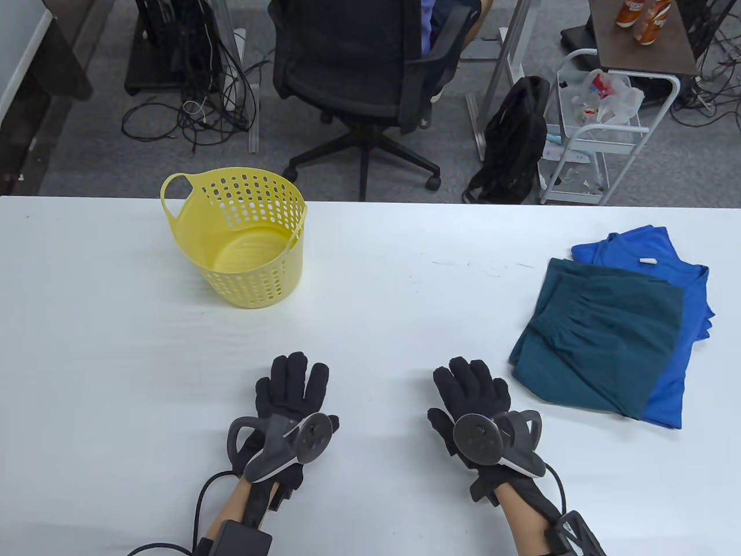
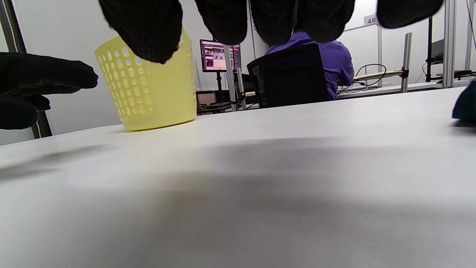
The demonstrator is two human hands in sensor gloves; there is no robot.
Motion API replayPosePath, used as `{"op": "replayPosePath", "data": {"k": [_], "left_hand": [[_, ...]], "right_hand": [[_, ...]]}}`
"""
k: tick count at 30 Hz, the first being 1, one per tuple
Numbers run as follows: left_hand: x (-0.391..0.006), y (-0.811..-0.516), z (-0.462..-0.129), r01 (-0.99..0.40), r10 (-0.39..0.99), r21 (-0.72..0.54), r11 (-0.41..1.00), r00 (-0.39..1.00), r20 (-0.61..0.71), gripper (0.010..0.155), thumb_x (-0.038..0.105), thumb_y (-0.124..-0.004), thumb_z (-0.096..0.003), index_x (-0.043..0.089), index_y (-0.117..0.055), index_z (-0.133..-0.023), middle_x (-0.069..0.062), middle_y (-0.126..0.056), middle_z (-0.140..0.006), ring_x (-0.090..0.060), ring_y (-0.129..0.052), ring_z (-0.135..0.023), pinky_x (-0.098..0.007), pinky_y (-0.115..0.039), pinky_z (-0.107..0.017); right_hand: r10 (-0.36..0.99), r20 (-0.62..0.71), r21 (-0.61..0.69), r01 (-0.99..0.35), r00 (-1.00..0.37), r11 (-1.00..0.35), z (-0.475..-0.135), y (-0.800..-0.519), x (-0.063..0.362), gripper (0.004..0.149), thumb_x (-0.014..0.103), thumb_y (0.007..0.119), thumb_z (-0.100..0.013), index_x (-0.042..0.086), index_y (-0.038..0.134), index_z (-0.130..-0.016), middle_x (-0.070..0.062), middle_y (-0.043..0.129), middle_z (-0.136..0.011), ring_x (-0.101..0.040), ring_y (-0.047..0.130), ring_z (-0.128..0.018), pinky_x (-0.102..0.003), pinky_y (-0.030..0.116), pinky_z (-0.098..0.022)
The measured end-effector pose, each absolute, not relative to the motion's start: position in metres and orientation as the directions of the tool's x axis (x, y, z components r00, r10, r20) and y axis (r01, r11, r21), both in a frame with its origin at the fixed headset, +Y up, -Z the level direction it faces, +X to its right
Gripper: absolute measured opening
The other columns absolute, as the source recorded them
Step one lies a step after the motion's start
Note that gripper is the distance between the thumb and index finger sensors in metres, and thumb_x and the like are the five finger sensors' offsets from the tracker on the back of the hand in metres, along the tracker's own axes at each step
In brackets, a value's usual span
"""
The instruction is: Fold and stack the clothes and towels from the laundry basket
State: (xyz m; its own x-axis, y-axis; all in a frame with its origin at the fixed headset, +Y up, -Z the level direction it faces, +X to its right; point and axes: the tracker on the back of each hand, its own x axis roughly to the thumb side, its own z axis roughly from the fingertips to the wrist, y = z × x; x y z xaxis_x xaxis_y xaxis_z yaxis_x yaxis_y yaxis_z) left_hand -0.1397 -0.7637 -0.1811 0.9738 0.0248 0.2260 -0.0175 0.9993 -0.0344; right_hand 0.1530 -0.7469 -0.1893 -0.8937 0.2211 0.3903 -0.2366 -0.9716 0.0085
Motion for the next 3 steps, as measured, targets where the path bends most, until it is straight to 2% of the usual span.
{"op": "replayPosePath", "data": {"k": [3], "left_hand": [[-0.1416, -0.7634, -0.1818, -0.023, 0.03, -0.034, 0.999, 0.975, 0.22, 0.095, 0.061, -0.07, -0.0504, 0.019, -0.022, -0.121, -0.03, -0.015, -0.124, -0.057, -0.025, -0.111, -0.073, -0.045, -0.075]], "right_hand": [[0.222, 0.394, 0.03, -0.228, -0.892, -0.973, -0.1897, -0.7485, 0.1513, 0.069, 0.04, 0.071, -0.061, 0.006, 0.048, -0.116, -0.03, 0.043, -0.118, -0.061, 0.043, -0.102, -0.082, 0.045, -0.064]]}}
